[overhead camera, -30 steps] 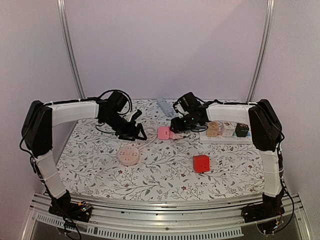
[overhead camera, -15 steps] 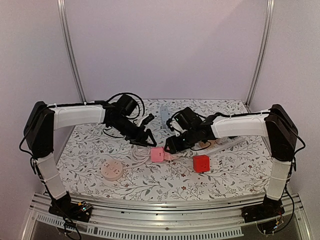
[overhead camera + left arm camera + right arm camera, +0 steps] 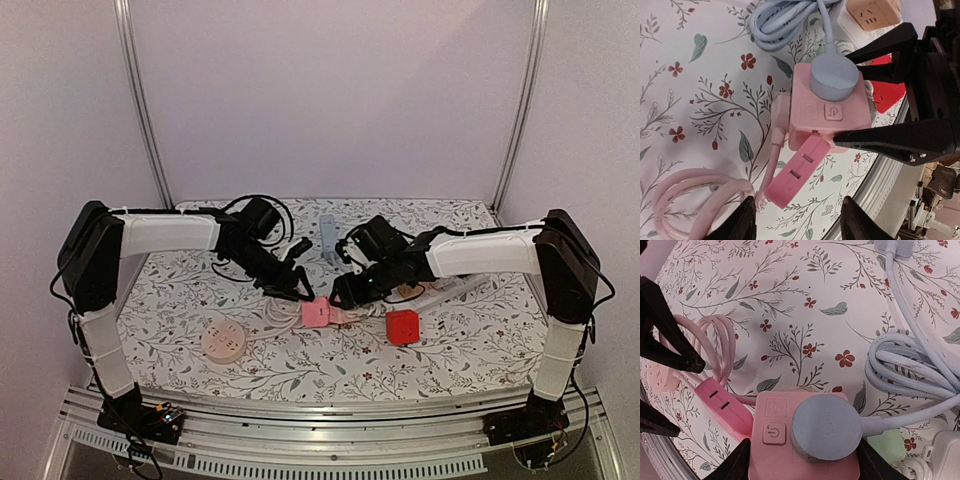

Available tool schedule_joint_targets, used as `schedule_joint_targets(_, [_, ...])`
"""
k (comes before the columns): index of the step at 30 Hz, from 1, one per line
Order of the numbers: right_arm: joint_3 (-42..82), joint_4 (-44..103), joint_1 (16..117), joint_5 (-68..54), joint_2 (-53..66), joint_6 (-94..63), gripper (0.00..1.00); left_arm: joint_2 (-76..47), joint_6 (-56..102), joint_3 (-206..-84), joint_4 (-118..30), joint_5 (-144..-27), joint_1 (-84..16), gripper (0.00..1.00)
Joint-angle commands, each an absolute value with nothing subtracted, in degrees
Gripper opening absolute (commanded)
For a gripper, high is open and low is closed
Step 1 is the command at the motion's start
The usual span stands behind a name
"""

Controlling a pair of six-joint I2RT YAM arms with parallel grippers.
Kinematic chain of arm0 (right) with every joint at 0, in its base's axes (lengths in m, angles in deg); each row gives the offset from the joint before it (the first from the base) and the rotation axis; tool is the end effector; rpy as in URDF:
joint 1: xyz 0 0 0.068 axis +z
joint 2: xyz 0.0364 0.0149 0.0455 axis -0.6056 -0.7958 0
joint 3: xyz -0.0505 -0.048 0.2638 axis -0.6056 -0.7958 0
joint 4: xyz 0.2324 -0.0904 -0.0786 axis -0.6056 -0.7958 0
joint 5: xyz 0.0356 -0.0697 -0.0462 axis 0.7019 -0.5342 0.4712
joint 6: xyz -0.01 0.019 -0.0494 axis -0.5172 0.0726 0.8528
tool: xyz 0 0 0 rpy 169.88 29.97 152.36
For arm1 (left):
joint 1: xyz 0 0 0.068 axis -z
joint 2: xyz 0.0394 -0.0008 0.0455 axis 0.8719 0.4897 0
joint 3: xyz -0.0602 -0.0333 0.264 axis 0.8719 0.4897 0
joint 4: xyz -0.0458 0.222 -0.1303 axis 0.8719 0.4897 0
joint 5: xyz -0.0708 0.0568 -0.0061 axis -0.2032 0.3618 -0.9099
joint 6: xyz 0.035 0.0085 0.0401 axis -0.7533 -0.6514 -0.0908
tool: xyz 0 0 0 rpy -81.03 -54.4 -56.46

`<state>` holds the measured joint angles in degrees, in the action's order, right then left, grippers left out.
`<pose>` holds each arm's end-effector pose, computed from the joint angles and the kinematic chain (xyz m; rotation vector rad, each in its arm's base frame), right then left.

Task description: Pull the plug off the socket

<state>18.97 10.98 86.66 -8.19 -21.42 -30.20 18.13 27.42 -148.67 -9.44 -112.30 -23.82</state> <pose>0.2620 0.3119 0.1866 -0.6773 2.5274 0.6259 0.2962 -0.2475 0.1919 0.7045 2.7386 -1.0788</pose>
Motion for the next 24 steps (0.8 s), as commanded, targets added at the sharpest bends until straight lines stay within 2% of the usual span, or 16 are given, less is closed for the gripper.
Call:
schedule_joint_targets(1, [19.3, 13.3, 86.7, -5.9, -18.6, -32.1, 0.40, 19.9, 27.6, -148.5, -9.3, -112.1, -22.8, 0.55])
schedule_joint_targets(24, [18.8, 14.6, 86.8, -8.2, -20.0, -33.6, 0.40, 18.0, 26.1, -148.2, -11.1, -116.4, -20.9, 0.54])
